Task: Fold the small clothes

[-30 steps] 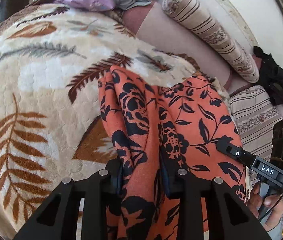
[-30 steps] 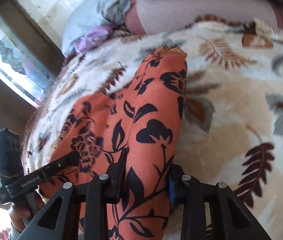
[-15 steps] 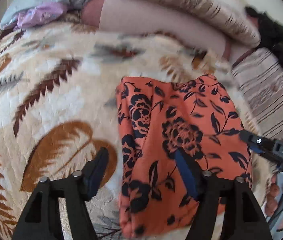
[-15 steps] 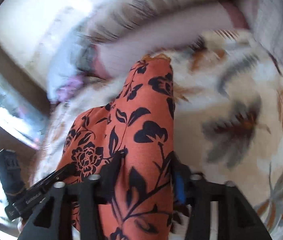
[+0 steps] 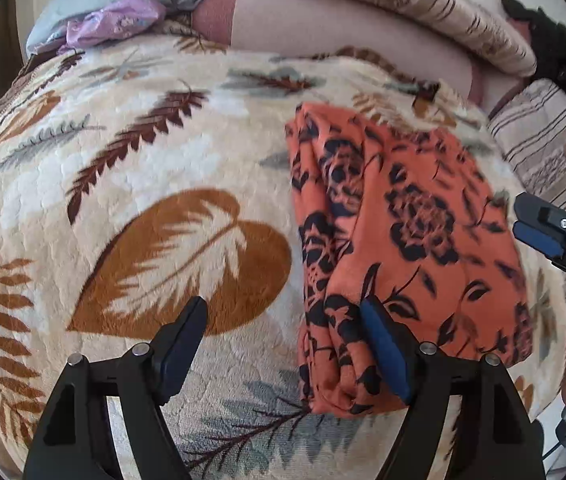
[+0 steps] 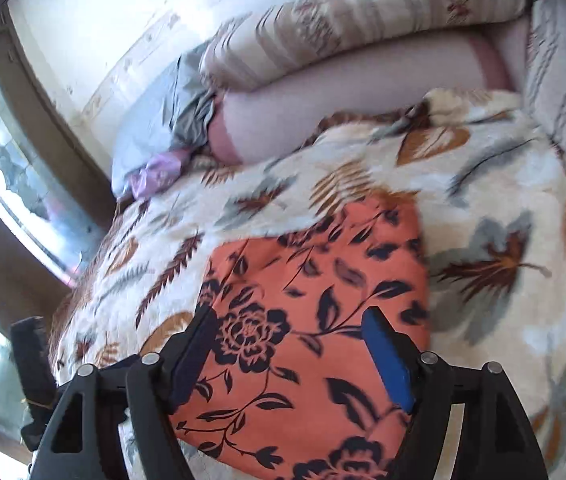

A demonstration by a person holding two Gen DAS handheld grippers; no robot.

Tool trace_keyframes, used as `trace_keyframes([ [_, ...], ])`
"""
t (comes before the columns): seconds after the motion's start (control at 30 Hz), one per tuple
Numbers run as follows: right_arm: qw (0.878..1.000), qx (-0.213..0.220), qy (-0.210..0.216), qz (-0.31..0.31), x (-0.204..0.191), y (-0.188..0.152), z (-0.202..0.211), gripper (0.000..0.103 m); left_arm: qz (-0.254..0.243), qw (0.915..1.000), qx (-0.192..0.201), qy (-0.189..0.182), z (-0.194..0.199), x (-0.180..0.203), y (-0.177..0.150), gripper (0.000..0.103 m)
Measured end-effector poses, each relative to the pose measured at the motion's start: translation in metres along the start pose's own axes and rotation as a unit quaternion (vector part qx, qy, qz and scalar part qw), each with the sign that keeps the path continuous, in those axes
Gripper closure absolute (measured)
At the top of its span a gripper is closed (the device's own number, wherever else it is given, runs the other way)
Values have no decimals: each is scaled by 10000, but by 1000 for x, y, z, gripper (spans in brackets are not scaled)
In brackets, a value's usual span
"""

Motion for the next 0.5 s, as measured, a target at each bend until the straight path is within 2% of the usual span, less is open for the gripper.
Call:
trace_keyframes([
  [0.03, 9987, -367, -191, -288, 14, -5, -20, 22, 64, 10000, 20, -38, 2, -4, -5, 22],
  [0.1, 9992, -104, -368, -113, 9, -12, -14, 23, 69, 9999, 126, 59, 21, -7, -6, 22],
  [0.17, 9992, 72, -362, 165, -13, -15, 6, 22, 7, 9984, 530, 176, 47, -8, -6, 22],
  [0.3, 9920, 348, -954, 748, -46, -35, 47, 21, 78, 9932, 1072, 454, 91, -11, -15, 21],
  [0.47, 9820, 192, -1580, 1019, -59, -78, 73, 13, 393, 9853, 1530, 658, 133, -15, -40, 13],
  [0.5, 9797, 167, -1709, 1030, -59, -86, 76, 7, 415, 9840, 1584, 703, 139, -16, -45, 12],
])
Point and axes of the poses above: each gripper's, at about its wrist camera, not at the fingertips, and z roughly against the way its jaws point, x to its right, y to its top, the point moved 1 cm from there along -z, roughly the way its jaws point, and after that the axes turned 13 degrees about y, right-handed, at the moved point
